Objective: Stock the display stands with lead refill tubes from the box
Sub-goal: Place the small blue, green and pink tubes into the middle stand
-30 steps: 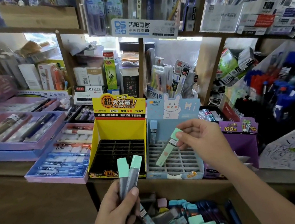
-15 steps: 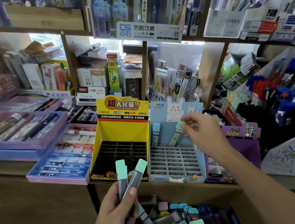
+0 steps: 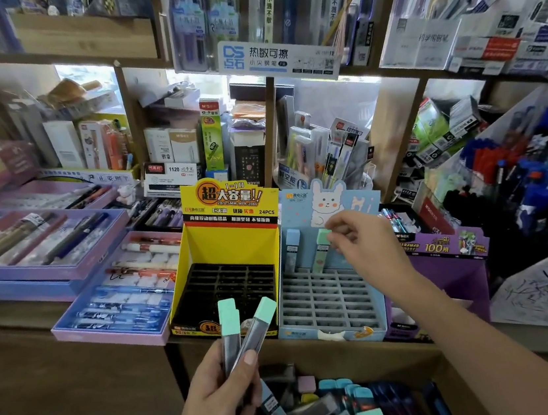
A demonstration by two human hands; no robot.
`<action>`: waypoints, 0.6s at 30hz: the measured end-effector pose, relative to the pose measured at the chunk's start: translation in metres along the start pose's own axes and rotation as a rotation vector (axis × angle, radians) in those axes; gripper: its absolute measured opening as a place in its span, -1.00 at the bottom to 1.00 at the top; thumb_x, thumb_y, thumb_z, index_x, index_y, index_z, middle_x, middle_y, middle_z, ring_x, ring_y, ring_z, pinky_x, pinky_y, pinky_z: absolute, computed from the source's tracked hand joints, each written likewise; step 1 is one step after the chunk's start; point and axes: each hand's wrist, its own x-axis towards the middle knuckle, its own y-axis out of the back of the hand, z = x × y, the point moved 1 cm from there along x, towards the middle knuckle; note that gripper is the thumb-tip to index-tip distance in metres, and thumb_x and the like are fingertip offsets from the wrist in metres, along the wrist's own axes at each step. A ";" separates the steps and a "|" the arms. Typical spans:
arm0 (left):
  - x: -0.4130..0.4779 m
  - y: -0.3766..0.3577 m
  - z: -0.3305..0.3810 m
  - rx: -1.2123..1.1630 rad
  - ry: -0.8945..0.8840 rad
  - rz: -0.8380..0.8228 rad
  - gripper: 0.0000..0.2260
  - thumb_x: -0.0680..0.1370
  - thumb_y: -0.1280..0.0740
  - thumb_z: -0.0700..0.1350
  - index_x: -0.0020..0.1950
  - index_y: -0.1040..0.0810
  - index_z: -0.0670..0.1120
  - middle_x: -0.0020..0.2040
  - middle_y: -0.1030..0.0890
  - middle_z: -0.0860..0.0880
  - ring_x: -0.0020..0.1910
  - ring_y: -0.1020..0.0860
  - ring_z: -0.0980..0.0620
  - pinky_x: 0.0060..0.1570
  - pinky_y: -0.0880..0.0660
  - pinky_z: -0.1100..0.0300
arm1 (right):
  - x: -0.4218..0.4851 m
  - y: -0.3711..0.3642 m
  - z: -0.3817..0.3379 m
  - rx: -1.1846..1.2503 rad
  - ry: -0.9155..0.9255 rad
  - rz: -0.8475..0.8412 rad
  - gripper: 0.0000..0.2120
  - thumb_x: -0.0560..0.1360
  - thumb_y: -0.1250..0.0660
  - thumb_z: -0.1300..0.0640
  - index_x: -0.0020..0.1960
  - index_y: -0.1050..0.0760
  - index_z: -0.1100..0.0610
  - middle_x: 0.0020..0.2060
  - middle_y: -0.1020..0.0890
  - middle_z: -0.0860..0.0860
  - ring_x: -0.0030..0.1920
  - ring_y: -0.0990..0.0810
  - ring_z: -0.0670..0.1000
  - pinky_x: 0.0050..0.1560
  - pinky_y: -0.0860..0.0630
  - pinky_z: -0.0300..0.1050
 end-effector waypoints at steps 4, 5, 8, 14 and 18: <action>0.000 0.001 0.000 0.011 0.010 0.000 -0.81 0.51 -0.38 0.02 0.10 -0.63 0.02 -0.35 -0.50 -0.15 -0.37 -0.37 -0.10 -0.43 -0.35 0.16 | 0.001 -0.006 0.000 -0.035 0.004 0.010 -0.90 0.58 -0.41 0.27 -0.01 -0.64 0.09 -0.22 -0.68 -0.02 -0.16 -0.70 0.02 -0.01 -0.68 0.13; -0.001 0.001 0.000 0.016 0.009 -0.005 -0.82 0.52 -0.38 0.01 0.10 -0.63 0.02 -0.35 -0.50 -0.15 -0.38 -0.37 -0.09 -0.44 -0.35 0.17 | 0.001 -0.007 0.001 -0.033 -0.002 0.006 -0.90 0.59 -0.41 0.27 0.00 -0.65 0.11 -0.21 -0.69 0.01 -0.14 -0.71 0.04 0.00 -0.68 0.14; 0.000 0.001 -0.001 0.027 0.012 -0.017 -0.86 0.55 -0.37 0.00 0.08 -0.63 0.04 -0.34 -0.50 -0.16 -0.40 -0.37 -0.08 -0.45 -0.36 0.18 | 0.000 -0.009 0.002 -0.012 -0.013 0.004 -0.89 0.59 -0.40 0.29 0.05 -0.68 0.16 -0.17 -0.72 0.07 -0.09 -0.73 0.09 0.05 -0.67 0.17; 0.001 0.001 0.000 0.014 0.017 -0.010 -0.81 0.52 -0.38 0.02 0.11 -0.63 0.05 -0.31 -0.50 -0.14 -0.34 -0.39 -0.12 -0.44 -0.36 0.15 | -0.004 -0.006 0.000 -0.032 -0.002 -0.019 -0.81 0.60 -0.39 0.28 0.19 -0.68 0.19 -0.08 -0.74 0.08 -0.04 -0.73 0.04 0.13 -0.66 0.12; -0.001 -0.002 0.003 0.028 0.013 -0.028 -0.85 0.57 -0.35 -0.07 0.11 -0.60 -0.05 -0.34 -0.48 -0.17 -0.41 -0.37 -0.08 -0.46 -0.35 0.20 | -0.022 0.000 -0.008 -0.083 0.028 0.065 -0.76 0.60 -0.39 0.22 0.25 -0.66 0.11 -0.20 -0.69 -0.14 -0.14 -0.70 -0.11 0.04 -0.67 -0.04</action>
